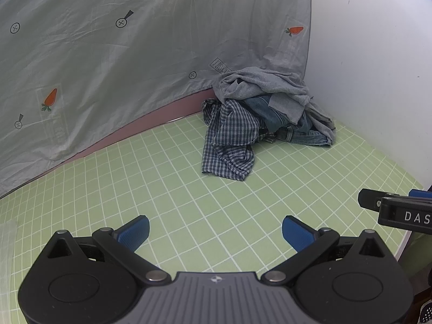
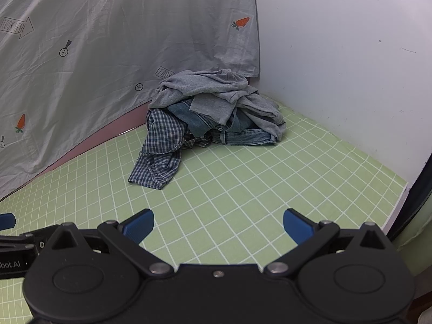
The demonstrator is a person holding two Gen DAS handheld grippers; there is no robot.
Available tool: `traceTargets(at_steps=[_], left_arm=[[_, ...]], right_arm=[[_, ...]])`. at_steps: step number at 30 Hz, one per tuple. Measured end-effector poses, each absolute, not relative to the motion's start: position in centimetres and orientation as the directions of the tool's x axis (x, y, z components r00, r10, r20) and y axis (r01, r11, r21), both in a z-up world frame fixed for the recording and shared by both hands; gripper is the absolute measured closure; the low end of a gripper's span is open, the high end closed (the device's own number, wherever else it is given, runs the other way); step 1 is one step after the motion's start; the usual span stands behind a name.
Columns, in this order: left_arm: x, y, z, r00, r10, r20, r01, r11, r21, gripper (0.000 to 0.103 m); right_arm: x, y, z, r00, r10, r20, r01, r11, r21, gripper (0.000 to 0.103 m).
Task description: Fold clothes
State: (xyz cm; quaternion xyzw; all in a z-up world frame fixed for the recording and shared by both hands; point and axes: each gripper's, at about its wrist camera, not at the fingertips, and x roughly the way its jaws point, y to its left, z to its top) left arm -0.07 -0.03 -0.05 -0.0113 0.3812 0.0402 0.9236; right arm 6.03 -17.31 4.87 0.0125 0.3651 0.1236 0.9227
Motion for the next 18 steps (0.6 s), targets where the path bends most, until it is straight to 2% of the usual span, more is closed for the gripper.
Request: traceTargets(at_steps=[18], left_arm=[[3.7, -0.1, -1.2, 0.666, 0.137, -0.733, -0.171, 0.985, 0.028, 0.0]], right_arm=[[12.3, -17.0, 3.3, 0.67, 0.266, -0.693, -0.229, 0.962, 0.148, 0.0]])
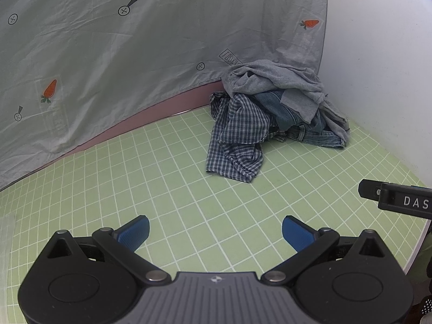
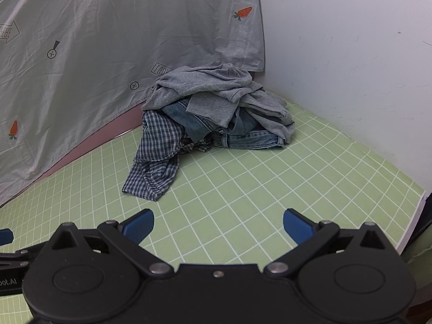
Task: Fold clothes
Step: 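Reach both grippers into the clothes pile and close on the grey hoodie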
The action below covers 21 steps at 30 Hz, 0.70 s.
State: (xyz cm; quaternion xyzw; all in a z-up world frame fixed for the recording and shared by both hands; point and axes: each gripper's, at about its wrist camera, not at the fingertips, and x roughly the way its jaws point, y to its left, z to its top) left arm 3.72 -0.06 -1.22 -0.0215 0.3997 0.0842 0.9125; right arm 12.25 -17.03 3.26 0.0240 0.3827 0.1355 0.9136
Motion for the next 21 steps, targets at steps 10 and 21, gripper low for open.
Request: traceTargets(at_steps=[10, 21], left_arm=[[11.8, 2.1, -2.6, 0.62, 0.157, -0.769, -0.231, 0.973, 0.013, 0.0], [27.8, 4.2, -3.5, 0.619, 0.156, -0.77, -0.177, 0.983, 0.057, 0.001]], right_arm=[[22.0, -16.6, 0.5, 0.647, 0.244, -0.722, -0.164, 0.97, 0.181, 0.0], [36.9, -16.1, -1.3, 0.697, 0.137, -0.704, -0.016, 0.984, 0.175, 0.001]])
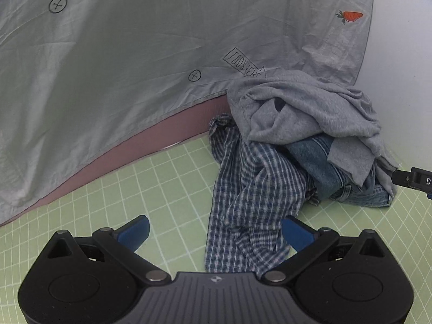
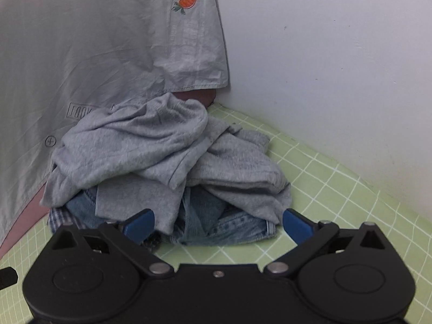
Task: Fold clothes
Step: 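Reach both grippers into the clothes pile and close on the grey hoodie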
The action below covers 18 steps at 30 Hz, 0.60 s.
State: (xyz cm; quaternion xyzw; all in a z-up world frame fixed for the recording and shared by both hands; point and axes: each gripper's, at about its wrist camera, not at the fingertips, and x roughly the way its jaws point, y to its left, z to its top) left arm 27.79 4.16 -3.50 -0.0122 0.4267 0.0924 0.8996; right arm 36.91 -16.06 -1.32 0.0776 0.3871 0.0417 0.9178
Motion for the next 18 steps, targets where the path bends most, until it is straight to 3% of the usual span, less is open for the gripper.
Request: traceTargets(at_steps=[7, 13, 15, 17, 18], left_arm=[[38.4, 4.3, -3.1, 0.687, 0.084, -0.722, -0.083, 0.996, 0.036, 0.007], [43.6, 3.2, -4.3, 0.694, -0.012, -0.72, -0.018, 0.999, -0.034, 0.019], [44.6, 2.7, -4.9, 0.693, -0.042, -0.719, -0.002, 0.998, -0.06, 0.03], [45.0, 2.4, -5.3, 0.696, -0.082, -0.714, 0.017, 0.995, -0.097, 0.056], [45.0, 2.2, -5.4, 0.698, -0.104, -0.709, 0.028, 0.992, -0.119, 0.065]], right_arm=[[43.9, -16.2, -3.3, 0.742, 0.144, -0.654, 0.036, 0.967, 0.253, 0.004], [46.8, -15.4, -6.4, 0.737, 0.206, -0.643, 0.05, 0.933, 0.357, 0.006], [47.0, -15.6, -7.2, 0.74, 0.239, -0.629, 0.052, 0.912, 0.407, 0.009], [47.0, -16.0, -8.1, 0.739, 0.327, -0.59, 0.012, 0.868, 0.496, 0.035], [47.0, -16.1, -8.4, 0.736, 0.374, -0.565, -0.014, 0.842, 0.539, 0.043]])
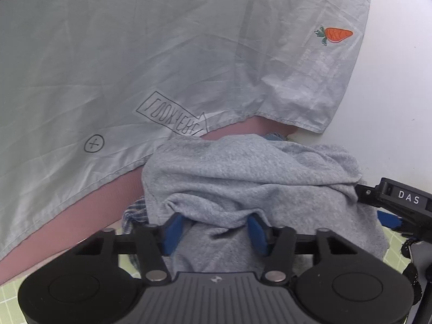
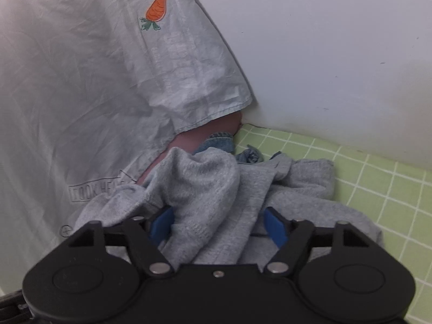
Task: Fold clothes
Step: 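Reach both grippers into the clothes pile and close on the grey hoodie, then pull the grey hoodie out of the pile with both grippers onto the open mat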
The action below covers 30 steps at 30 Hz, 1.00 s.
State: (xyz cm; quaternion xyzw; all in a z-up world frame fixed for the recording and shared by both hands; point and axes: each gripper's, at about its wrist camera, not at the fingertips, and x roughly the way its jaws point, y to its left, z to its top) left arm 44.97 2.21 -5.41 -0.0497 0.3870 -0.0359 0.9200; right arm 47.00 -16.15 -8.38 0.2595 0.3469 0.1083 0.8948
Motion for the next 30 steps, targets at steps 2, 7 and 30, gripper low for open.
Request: traceTargets(at_steps=[2, 7, 30], left_arm=[[44.6, 1.7, -5.6, 0.696, -0.123, -0.707, 0.037, 0.99, -0.136, 0.089], [42.8, 0.5, -4.7, 0.731, -0.073, -0.679, 0.051, 0.997, -0.053, 0.098], [13.8, 0.6, 1.8, 0.771, -0.015, -0.637, -0.139, 0.972, -0.191, 0.099]], right_arm=[[46.7, -15.8, -8.1, 0.738, 0.401, -0.543, -0.062, 0.841, 0.537, 0.062], [44.3, -14.7, -6.4, 0.783, 0.374, -0.497, -0.129, 0.88, 0.458, 0.084], [18.6, -18.6, 2.6, 0.768, 0.513, -0.384, -0.329, 0.83, 0.451, 0.088]])
